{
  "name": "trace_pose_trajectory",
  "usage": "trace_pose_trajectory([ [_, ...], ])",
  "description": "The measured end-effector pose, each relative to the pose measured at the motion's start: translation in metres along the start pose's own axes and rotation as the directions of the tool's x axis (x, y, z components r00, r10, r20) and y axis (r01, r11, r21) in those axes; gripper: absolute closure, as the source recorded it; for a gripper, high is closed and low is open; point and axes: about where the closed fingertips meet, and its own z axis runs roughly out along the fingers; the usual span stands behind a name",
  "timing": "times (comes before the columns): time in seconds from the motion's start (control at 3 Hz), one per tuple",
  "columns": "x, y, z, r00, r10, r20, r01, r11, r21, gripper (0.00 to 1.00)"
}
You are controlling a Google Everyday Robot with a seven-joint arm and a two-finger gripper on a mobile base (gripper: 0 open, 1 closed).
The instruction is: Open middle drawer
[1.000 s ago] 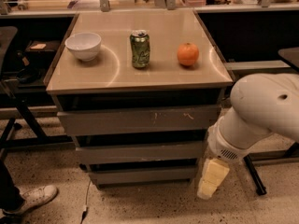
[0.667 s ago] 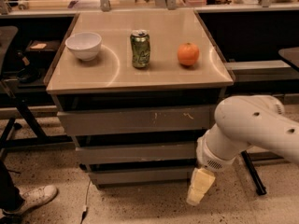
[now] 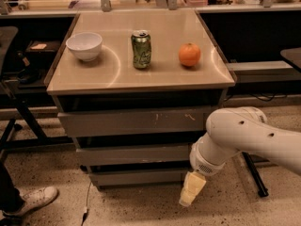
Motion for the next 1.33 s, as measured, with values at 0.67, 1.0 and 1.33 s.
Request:
trace_pose_trajectory([
  [0.67, -0.009, -0.017, 0.064, 1.0, 0.0, 0.016, 0.0, 1.0, 0.005, 0.0],
  [1.0, -0.009, -0.042, 0.099, 0.999, 0.025, 0.028, -0.025, 0.9995, 0.019, 0.0],
  [1.33, -0.011, -0.064, 0.123, 0.999, 0.039, 0.036, -0.04, 0.9985, 0.038, 0.0],
])
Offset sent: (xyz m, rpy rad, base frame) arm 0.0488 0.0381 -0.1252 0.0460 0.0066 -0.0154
